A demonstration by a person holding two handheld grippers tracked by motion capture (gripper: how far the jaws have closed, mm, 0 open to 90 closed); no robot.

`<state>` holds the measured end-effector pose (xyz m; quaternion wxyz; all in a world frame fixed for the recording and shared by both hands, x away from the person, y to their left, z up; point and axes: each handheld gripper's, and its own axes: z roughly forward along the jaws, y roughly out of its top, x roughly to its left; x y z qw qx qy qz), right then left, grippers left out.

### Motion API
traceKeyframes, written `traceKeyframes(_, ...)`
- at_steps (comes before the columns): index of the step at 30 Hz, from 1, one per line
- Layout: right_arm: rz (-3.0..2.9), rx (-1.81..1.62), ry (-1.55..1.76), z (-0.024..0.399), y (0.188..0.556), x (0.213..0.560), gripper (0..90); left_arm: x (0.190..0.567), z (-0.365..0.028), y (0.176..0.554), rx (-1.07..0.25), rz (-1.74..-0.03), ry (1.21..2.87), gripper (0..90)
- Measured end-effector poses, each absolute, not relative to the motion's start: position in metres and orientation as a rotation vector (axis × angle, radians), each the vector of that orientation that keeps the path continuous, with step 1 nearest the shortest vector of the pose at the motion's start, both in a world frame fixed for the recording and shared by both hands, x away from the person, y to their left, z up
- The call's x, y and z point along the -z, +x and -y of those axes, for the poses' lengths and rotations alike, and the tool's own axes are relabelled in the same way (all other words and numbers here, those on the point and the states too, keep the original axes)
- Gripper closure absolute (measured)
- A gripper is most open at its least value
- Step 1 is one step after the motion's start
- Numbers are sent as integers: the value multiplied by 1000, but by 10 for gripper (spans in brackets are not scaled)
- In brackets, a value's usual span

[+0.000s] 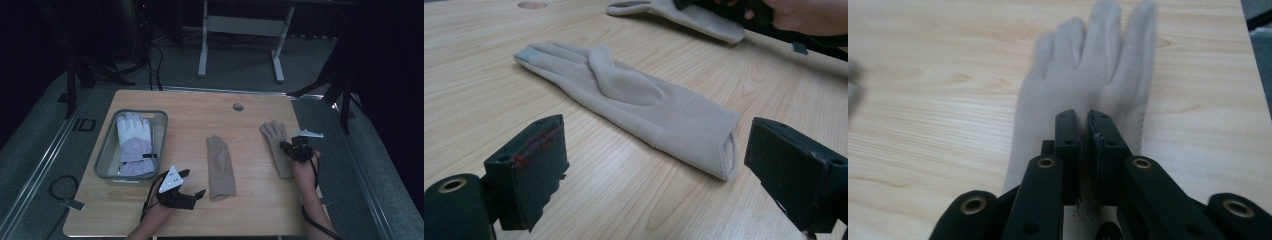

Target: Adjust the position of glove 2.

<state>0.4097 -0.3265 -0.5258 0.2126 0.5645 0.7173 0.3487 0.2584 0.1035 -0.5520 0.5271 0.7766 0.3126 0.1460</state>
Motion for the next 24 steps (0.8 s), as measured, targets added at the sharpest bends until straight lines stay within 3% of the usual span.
traceKeyframes(12, -1782, -928, 1767, 321, 359, 515, 837, 550, -103, 257, -351, -734, 1856, 100)
traceKeyframes(24, -1841, -828, 1775, 319, 354, 545, 796, 550, -100, 256, -349, -722, 1857, 100)
